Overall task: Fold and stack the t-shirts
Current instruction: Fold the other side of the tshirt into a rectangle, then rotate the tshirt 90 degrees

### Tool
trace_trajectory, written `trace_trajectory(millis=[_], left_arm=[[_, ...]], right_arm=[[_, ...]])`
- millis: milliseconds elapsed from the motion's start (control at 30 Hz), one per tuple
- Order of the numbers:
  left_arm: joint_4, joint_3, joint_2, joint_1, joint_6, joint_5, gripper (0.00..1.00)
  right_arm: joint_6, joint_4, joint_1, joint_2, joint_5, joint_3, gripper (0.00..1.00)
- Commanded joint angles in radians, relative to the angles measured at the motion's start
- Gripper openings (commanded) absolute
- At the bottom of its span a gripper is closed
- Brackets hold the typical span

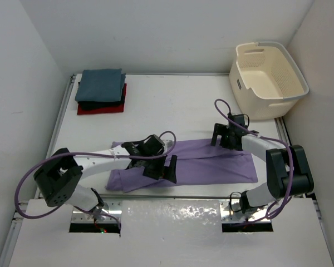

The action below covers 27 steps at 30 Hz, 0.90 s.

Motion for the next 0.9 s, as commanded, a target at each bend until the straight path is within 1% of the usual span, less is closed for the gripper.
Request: trace_trajectory(millis=[0,133,233,267,333,367,400,433,467,500,533,667,700,733,800,833,867], left_arm=[[0.006,0.107,-0.008,-0.071,0.060,-0.023,1.00],[-0.017,0.150,-0.021,-0.108,0.094,-0.072,1.00],[-0.055,0.163,-0.023,-0.109,0.081,-0.150,1.00],[-0.088,0.164,-0.021,-0.097,0.065,-0.240,1.00],[-0.133,0.148,-0.011,-0.059,0.011,-0.296,1.00],[-0.141,0.135,-0.009,0.005,-0.009,-0.328,1.00],[-0.143,0.116,-0.011,0.042,-0.030,-0.333,1.00],[-0.124,0.077,-0.015,0.076,-0.076,-0.362,1.00],[-0.100,0.055,-0.021,0.137,-0.095,-0.368,1.00],[-0.072,0.017,-0.035,0.156,-0.125,-0.373,1.00],[-0.025,0.003,-0.038,0.165,-0.142,-0.387,1.00],[0.015,-0.028,-0.026,0.185,-0.193,-0.444,1.00],[0.029,-0.060,-0.017,0.197,-0.202,-0.447,1.00],[0.066,-0.085,-0.012,0.211,-0.228,-0.448,1.00],[0.136,-0.152,0.014,0.274,-0.250,-0.399,1.00],[0.213,-0.166,0.028,0.306,-0.250,-0.366,1.00],[0.251,-0.168,0.066,0.314,-0.250,-0.358,1.00]], right_arm=[[0.002,0.022,0.004,-0.016,0.020,-0.005,0.99],[-0.004,0.013,0.003,-0.031,0.040,-0.005,0.99],[-0.010,0.002,0.003,-0.041,0.057,0.001,0.99],[-0.011,-0.003,0.003,-0.045,0.060,0.009,0.99],[-0.019,-0.010,0.003,-0.056,0.069,0.023,0.99],[-0.024,-0.014,0.003,-0.057,0.071,0.030,0.99],[-0.031,-0.020,0.003,-0.058,0.071,0.040,0.99],[-0.034,-0.030,0.001,-0.058,0.074,0.059,0.99],[-0.036,-0.029,0.001,-0.059,0.082,0.066,0.99],[-0.041,-0.027,0.000,-0.058,0.086,0.070,0.99],[-0.044,-0.033,-0.002,-0.048,0.086,0.084,0.99],[-0.048,-0.053,-0.029,-0.036,0.094,0.086,0.99],[-0.044,-0.046,-0.037,-0.036,0.085,0.075,0.99],[-0.041,-0.038,-0.045,-0.036,0.079,0.058,0.99],[-0.030,-0.026,-0.060,-0.028,0.066,0.037,0.99],[-0.028,-0.015,-0.062,-0.024,0.062,0.017,0.99],[-0.021,-0.006,-0.062,-0.013,0.037,0.009,0.99]])
